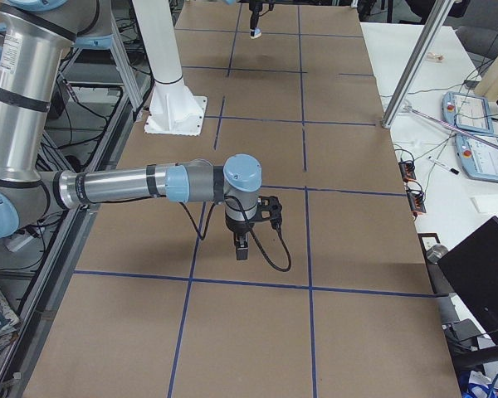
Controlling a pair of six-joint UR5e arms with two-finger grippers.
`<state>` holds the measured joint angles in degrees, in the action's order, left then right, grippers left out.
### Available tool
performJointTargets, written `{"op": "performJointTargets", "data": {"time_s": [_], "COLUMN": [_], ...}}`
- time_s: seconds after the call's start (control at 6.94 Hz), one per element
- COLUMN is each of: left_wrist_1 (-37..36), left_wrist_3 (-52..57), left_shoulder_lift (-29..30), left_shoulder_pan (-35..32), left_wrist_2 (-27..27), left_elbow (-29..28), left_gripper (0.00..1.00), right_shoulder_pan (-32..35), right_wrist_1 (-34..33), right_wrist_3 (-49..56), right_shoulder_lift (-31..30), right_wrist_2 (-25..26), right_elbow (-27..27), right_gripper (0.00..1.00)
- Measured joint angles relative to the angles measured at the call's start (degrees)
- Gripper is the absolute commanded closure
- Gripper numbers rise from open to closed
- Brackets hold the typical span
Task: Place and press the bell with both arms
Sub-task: 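Carry the light-blue bell with the left gripper toward the grid center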
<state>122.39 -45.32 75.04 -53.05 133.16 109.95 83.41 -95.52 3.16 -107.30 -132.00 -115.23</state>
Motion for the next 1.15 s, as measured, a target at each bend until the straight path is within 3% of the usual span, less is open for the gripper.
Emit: {"op": "performJointTargets", "data": {"time_s": [0.29, 0.58, 0.86, 1.15], "left_wrist_1": [-9.16, -25.1, -32.87, -31.79], "left_wrist_3": [-9.26, -15.42, -22.31, -26.75], "left_shoulder_lift": [13.98, 31.78, 48.91, 64.21], "left_shoulder_pan": [3.93, 9.26, 13.14, 13.93], "left_wrist_2": [-0.14, -2.92, -7.15, -9.01], "left_elbow": [0.12, -1.98, -12.14, -28.9], "left_gripper": [0.91, 0.91, 0.91, 0.9], "right_shoulder_pan": [0.0, 0.0, 0.0, 0.0], "right_wrist_1": [0.03, -0.01, -0.01, -0.01], "right_wrist_3": [0.0, -0.06, -0.08, -0.14], "right_shoulder_lift": [-0.01, 0.0, 0.15, 0.29], "right_wrist_2": [0.04, 0.07, 0.03, 0.01], "right_elbow": [0.13, 0.3, 0.99, 1.27], "right_gripper": [0.0, 0.0, 0.0, 0.0]}}
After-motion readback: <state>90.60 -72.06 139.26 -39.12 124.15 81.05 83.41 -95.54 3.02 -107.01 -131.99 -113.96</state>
